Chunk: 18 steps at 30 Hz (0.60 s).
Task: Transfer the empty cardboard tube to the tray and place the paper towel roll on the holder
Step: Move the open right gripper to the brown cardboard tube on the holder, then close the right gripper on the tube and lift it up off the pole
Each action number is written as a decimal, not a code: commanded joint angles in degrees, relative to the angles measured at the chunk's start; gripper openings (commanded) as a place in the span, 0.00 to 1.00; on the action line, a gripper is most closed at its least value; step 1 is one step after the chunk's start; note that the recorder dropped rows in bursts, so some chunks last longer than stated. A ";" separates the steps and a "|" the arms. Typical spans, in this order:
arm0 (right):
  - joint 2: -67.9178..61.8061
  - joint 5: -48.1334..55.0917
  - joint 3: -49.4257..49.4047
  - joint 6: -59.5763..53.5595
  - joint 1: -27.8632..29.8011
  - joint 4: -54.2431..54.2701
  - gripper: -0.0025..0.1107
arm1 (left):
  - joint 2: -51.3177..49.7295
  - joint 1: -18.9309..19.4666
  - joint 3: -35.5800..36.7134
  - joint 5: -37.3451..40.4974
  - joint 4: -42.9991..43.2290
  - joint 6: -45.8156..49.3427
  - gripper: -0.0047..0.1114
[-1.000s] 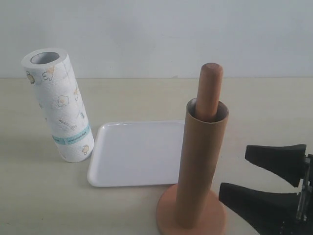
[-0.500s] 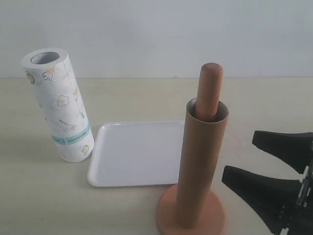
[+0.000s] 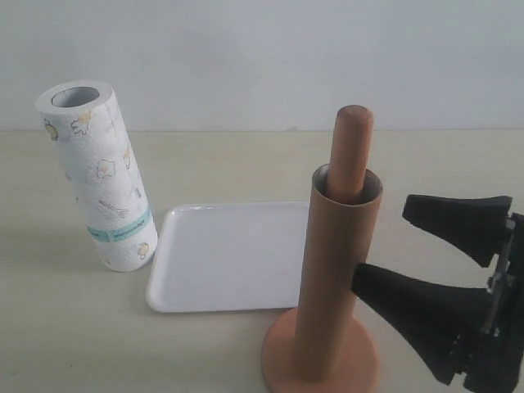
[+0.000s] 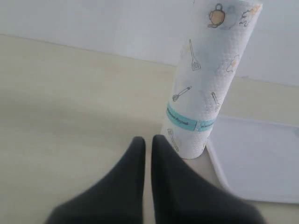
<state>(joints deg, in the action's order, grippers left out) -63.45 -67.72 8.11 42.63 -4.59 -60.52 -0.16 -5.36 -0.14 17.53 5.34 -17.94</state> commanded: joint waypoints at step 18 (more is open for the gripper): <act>-15.90 3.37 1.30 -19.72 -15.99 21.51 0.95 | 0.16 0.14 0.14 -0.05 0.06 -0.46 0.08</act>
<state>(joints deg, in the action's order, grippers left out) -76.50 -60.80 9.14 25.27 -20.51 -40.36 -0.16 -5.36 -0.14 17.53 5.34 -17.94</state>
